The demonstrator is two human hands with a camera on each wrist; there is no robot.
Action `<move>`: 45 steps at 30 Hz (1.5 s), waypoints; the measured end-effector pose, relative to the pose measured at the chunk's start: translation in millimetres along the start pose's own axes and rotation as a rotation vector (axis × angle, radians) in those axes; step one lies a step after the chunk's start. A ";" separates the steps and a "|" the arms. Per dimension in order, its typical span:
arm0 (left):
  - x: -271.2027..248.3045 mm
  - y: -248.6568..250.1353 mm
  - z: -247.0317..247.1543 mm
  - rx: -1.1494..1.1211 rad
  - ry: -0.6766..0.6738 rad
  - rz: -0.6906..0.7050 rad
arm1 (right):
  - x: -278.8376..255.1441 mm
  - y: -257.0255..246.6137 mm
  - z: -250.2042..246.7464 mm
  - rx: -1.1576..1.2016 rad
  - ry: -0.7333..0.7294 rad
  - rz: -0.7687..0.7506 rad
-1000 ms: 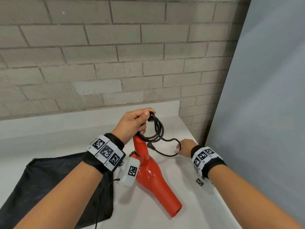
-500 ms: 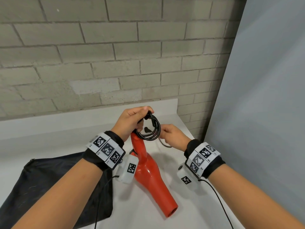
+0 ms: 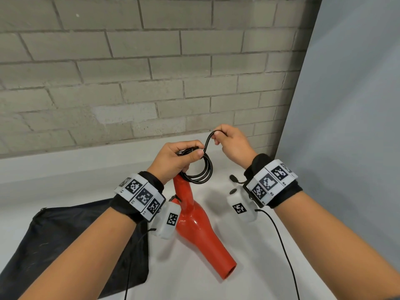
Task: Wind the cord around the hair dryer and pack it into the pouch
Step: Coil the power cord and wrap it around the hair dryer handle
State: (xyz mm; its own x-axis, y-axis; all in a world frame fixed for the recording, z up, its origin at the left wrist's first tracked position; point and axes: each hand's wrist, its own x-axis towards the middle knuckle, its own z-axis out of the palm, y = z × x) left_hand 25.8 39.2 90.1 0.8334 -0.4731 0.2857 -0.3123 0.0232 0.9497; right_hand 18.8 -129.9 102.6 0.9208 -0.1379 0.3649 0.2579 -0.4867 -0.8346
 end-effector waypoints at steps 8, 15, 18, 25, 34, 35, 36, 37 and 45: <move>7.4 -0.8 -7.3 0.198 -0.117 -0.018 | -11.6 -27.7 -4.2 0.091 -0.016 -0.152; 9.2 -1.9 -0.9 0.146 -0.112 -0.011 | -28.2 -33.0 -13.9 0.167 -0.122 -0.172; 10.3 -6.3 1.3 0.116 -0.027 -0.010 | -35.4 -23.6 -19.6 0.152 -0.141 -0.088; 8.6 -8.4 8.4 0.078 0.053 -0.007 | -75.0 37.6 -36.4 -0.427 -0.491 0.508; 5.3 -7.1 15.2 0.083 0.104 0.003 | -113.6 89.7 -23.4 -0.440 -0.718 0.801; 4.8 -6.6 15.7 0.079 0.105 0.006 | -114.6 91.9 -22.9 -0.433 -0.705 0.796; 4.5 -6.3 16.0 0.079 0.105 0.008 | -114.9 94.1 -22.8 -0.416 -0.674 0.792; 4.0 -5.9 15.9 0.084 0.107 0.012 | -113.7 93.2 -22.8 -0.429 -0.627 0.768; 0.2 -6.6 12.0 0.022 0.153 -0.008 | -90.3 34.8 -17.3 0.375 0.268 0.111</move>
State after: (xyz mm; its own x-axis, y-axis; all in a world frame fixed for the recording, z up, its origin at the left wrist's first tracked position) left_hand 22.5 28.3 82.4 0.8950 -0.3337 0.2961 -0.3143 -0.0003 0.9493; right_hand -60.4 -149.4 47.7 0.8533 -0.4133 0.3179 0.2957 -0.1184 -0.9479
